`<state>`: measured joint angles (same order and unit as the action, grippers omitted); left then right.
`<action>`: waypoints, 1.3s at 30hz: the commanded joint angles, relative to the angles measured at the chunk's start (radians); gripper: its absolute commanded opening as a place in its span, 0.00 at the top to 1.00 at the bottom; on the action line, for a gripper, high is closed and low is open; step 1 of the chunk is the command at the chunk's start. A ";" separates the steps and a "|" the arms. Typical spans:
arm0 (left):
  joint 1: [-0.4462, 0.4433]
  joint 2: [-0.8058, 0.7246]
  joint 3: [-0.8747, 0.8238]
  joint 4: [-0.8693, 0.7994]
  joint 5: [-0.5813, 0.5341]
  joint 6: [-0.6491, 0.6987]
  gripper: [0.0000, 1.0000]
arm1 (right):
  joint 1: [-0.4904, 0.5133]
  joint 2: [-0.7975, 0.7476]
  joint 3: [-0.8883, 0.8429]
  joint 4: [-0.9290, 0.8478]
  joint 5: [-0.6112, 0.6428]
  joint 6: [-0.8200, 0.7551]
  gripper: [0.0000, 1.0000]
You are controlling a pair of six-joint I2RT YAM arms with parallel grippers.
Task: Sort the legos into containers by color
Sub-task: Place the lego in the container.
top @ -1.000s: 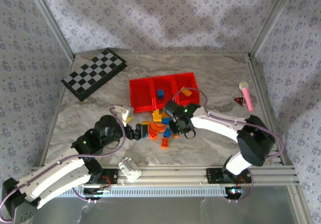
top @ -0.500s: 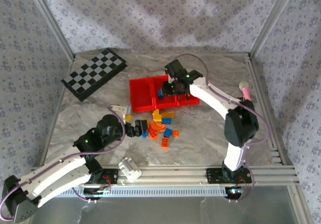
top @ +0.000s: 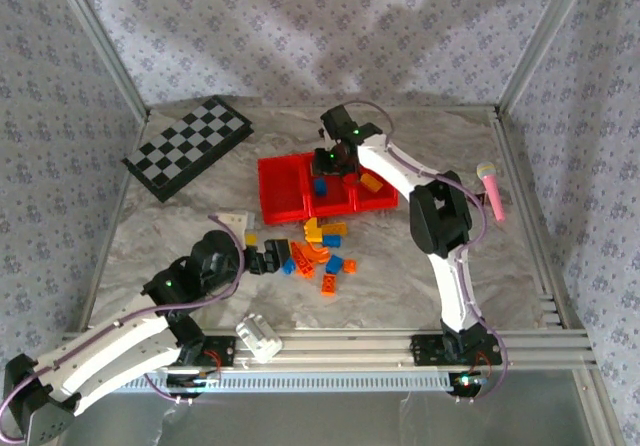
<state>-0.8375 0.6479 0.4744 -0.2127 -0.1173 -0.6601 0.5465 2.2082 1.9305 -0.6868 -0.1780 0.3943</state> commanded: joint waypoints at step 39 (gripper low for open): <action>-0.033 0.099 0.035 -0.034 -0.080 -0.003 0.00 | 0.141 -0.492 -0.511 -0.002 0.129 0.068 0.32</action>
<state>-0.8654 0.7502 0.4740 -0.2481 -0.1802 -0.6891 0.6731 1.7557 1.4864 -0.6838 -0.0998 0.4141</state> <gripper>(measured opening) 0.995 0.678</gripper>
